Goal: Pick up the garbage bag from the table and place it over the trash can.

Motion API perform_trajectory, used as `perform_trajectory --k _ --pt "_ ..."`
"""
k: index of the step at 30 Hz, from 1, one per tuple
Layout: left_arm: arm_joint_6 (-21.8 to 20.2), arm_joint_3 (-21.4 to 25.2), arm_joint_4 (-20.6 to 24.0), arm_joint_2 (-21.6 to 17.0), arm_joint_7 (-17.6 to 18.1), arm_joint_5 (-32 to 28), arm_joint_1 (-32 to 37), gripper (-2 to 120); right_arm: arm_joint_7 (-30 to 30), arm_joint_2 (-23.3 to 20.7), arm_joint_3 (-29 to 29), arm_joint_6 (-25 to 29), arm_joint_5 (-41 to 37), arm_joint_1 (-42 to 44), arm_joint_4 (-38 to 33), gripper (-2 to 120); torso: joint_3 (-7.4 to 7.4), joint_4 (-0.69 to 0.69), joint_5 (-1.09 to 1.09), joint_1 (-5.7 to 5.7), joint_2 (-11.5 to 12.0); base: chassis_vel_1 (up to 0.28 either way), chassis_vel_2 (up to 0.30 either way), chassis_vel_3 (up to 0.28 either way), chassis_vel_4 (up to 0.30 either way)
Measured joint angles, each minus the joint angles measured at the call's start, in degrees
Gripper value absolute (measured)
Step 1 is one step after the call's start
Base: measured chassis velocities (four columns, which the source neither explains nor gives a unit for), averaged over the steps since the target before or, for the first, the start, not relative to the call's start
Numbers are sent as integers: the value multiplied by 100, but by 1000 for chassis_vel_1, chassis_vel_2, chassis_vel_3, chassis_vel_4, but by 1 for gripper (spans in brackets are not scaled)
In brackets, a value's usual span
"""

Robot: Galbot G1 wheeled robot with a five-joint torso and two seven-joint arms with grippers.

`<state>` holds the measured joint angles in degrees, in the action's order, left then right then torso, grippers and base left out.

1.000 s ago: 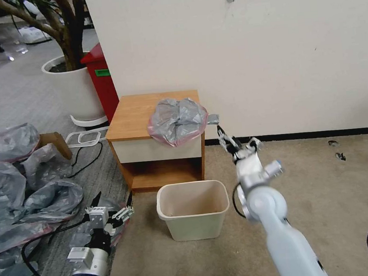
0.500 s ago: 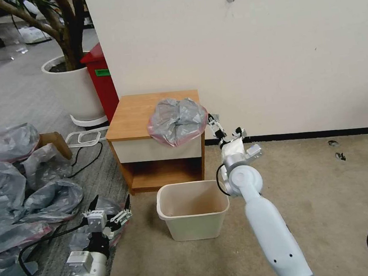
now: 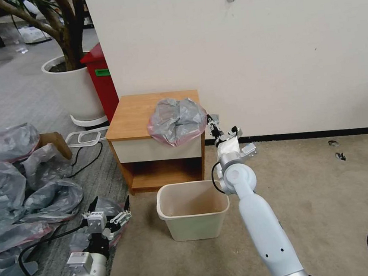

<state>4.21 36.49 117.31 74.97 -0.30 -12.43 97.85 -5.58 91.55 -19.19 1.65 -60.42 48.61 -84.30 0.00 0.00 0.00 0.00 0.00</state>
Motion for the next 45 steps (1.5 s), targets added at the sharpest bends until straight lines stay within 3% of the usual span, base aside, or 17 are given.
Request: perform_trajectory --k 2,8,17,21,29,37,45 --pt "5 1 -6 0 0 0 1 100 7 -8 0 4 1 6 -3 25 0 0 0 0 0 0 0 0 0" --pt "11 -33 -66 9 2 10 -20 100 51 -27 4 22 31 35 -31 0 0 0 0 0 0 0 0 0 0" --pt "15 -52 -88 18 2 16 -31 100 0 -42 56 27 33 112 -252 0 0 0 0 0 0 0 0 0 0" --pt "43 -36 -88 16 19 -21 -53 100 -304 -90 275 29 11 325 -737 0 0 0 0 0 0 0 0 0 0" --pt "84 188 158 -36 131 -382 -103 100 -1911 -506 1317 -295 499 1404 -2262 0 -1 -1 0 0 0 0 0 0 0" --pt "109 341 395 -37 182 -595 -119 100 -2290 -705 1772 -401 1029 2028 -2616 0 -1 0 0 0 0 0 0 0 0" --pt "96 351 381 -52 275 -610 -110 100 -2388 -894 1955 -590 1554 2609 -2524 0 -1 0 0 0 0 0 0 0 0"
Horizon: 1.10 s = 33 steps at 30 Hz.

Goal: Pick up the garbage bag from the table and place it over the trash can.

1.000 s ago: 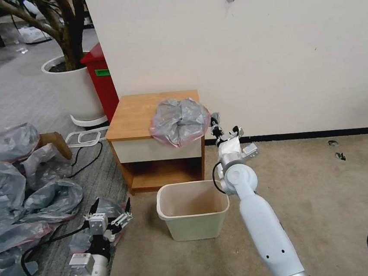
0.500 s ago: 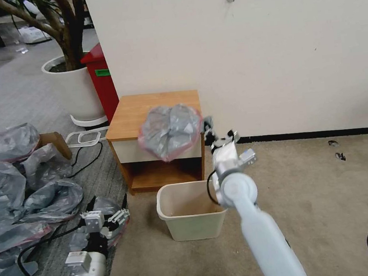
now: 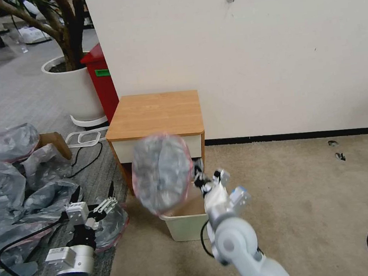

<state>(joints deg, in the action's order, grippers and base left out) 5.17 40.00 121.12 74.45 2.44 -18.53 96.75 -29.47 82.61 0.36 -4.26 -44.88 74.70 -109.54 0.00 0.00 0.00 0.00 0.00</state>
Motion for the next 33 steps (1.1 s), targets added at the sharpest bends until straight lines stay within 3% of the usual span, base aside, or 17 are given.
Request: perform_trajectory --k 18,23,26,27,28,30,33 --pt "-21 -287 -59 -60 -10 118 -19 100 117 -35 -210 35 390 321 161 0 0 0 0 0 0 0 0 0 0" --pt "-264 -372 -30 -217 -176 59 21 100 113 -60 -246 29 547 335 128 18 0 0 0 0 0 0 0 0 0" --pt "-660 -414 66 -403 -525 -229 73 100 68 -92 -247 19 651 354 77 30 1 0 0 0 0 0 0 0 0" --pt "-880 -438 98 -554 -863 -484 54 100 36 -111 -246 6 787 373 51 36 0 0 0 0 0 0 0 0 0" --pt "-880 -438 98 -554 -863 -484 54 100 36 -111 -246 6 787 373 51 36 0 0 0 0 0 0 0 0 0" --pt "-934 -462 26 -743 -1361 -670 -54 100 -4 -139 -254 -17 972 425 14 46 0 0 0 0 0 0 0 0 0" --pt "-739 -583 -141 -911 -1649 -736 -190 100 -11 -162 -276 -19 1062 481 -28 57 0 0 1 0 0 0 0 0 0"
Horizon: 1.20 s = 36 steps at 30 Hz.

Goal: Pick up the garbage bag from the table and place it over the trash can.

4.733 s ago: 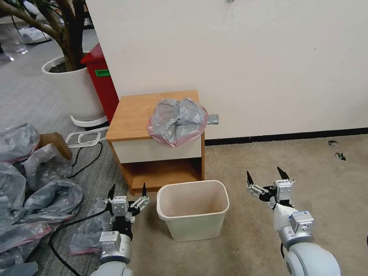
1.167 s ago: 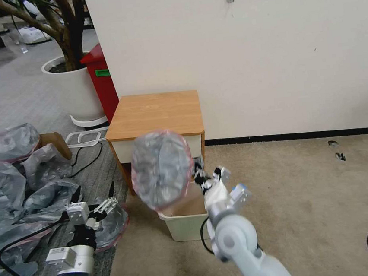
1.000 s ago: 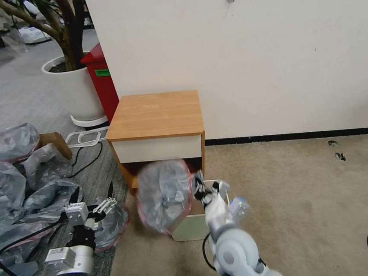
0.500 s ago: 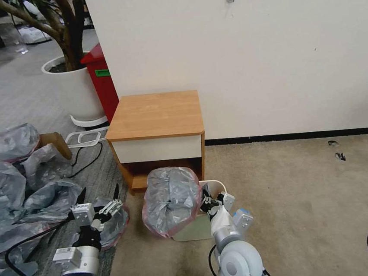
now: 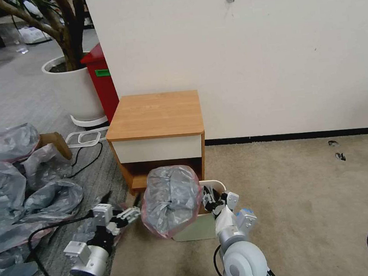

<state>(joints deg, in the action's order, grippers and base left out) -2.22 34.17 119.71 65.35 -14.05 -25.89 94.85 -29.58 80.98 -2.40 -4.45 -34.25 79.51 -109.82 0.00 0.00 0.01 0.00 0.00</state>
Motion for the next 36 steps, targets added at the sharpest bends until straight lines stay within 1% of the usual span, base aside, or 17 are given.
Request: perform_trajectory --k 3,4,5,6,8,9,10,12,13,14,15,17,24,27,33,35,36 --pt "229 -207 -103 -154 -52 -127 -98 100 11 -13 -28 16 121 49 -43 67 0 0 0 0 0 0 0 0 0" --pt "300 -337 -102 -222 55 -203 -143 100 18 -15 -50 37 181 66 -71 72 0 0 0 0 0 0 0 0 0" --pt "248 -487 -55 -294 401 -238 -213 100 27 -8 -80 61 219 83 -108 78 0 1 0 0 0 0 0 0 0" --pt "248 -487 -55 -294 401 -238 -213 100 27 -8 -80 61 219 83 -108 78 0 1 0 0 0 0 0 0 0" --pt "-189 -677 65 -389 887 -395 -417 100 63 24 -143 126 298 113 -174 85 0 1 -3 0 0 0 0 0 0" --pt "-652 -751 88 -413 1029 -515 -593 100 84 51 -193 157 331 148 -229 92 0 1 -2 0 0 0 0 0 0" --pt "-652 -751 88 -413 1029 -515 -593 100 84 51 -193 157 331 148 -229 92 0 1 -2 0 0 0 0 0 0" --pt "-1133 -817 62 -411 1154 -641 -824 100 122 84 -276 199 360 218 -327 97 0 0 -1 0 0 0 0 0 0" --pt "-1513 -888 5 -392 1317 -836 -1034 100 161 102 -337 238 388 286 -400 99 0 0 -2 0 0 0 0 0 0" --pt "-1783 -928 -17 -370 1433 -1000 -1151 100 189 111 -392 269 410 359 -458 100 1 0 0 0 0 0 0 0 0" --pt "-1783 -928 -17 -370 1433 -1000 -1151 100 189 111 -392 269 410 359 -458 100 1 0 0 0 0 0 0 0 0" --pt "-2255 -1016 -112 -286 1635 -1261 -1396 100 241 125 -499 327 448 517 -561 100 0 0 -2 0 0 0 0 0 0" --pt "-2637 -1181 -236 -176 1976 -981 -1629 100 294 185 -667 434 544 754 -619 100 0 0 -1 0 0 0 0 0 0" --pt "-3005 -1191 -236 -174 2126 -897 -1699 100 312 233 -727 467 597 825 -619 100 0 0 -1 0 0 0 0 0 0" --pt "-3445 -1183 -265 -213 2196 -895 -1808 100 318 272 -781 471 628 861 -645 100 0 0 -1 0 0 0 0 0 0" --pt "-3767 -1214 -345 -234 2198 -912 -1947 100 320 276 -804 474 662 896 -694 100 0 1 -2 0 0 0 0 0 0" --pt "-3810 -1239 -378 -238 2193 -919 -1991 100 321 277 -818 480 677 910 -709 100 0 1 -1 0 0 0 0 0 0"
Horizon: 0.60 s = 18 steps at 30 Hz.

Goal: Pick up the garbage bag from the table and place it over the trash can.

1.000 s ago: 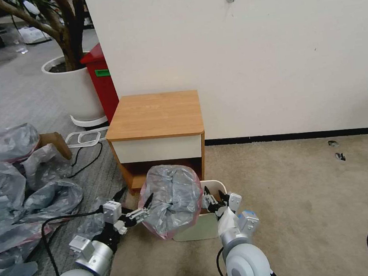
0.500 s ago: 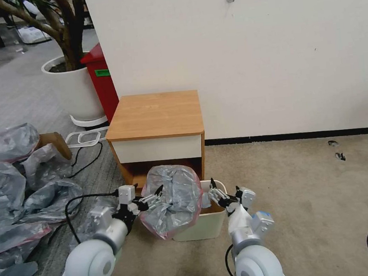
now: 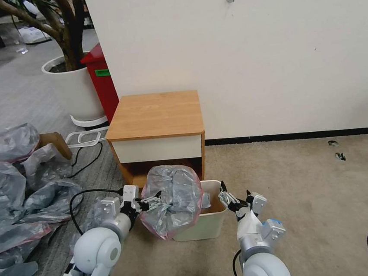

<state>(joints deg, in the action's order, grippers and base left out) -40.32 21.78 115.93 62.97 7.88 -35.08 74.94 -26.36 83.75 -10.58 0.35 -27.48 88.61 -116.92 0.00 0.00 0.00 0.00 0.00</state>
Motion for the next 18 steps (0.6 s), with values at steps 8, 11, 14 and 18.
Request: perform_trajectory --k 8,11,14,18 --pt "-210 -305 -331 42 -181 -236 -345 100 9 0 -66 39 78 126 -158 100 0 -1 0 0 0 0 0 0 0" --pt "-219 -429 -455 95 -192 -348 -468 97 26 -1 -95 84 143 179 -205 100 0 -1 0 0 0 0 0 0 0" --pt "-218 -490 -556 132 -192 -358 -545 95 30 4 -110 105 165 213 -216 100 0 -1 0 0 0 0 0 0 0" --pt "-215 -541 -657 179 -192 -359 -601 91 33 19 -115 129 191 244 -218 100 0 -1 0 0 0 0 0 0 0"
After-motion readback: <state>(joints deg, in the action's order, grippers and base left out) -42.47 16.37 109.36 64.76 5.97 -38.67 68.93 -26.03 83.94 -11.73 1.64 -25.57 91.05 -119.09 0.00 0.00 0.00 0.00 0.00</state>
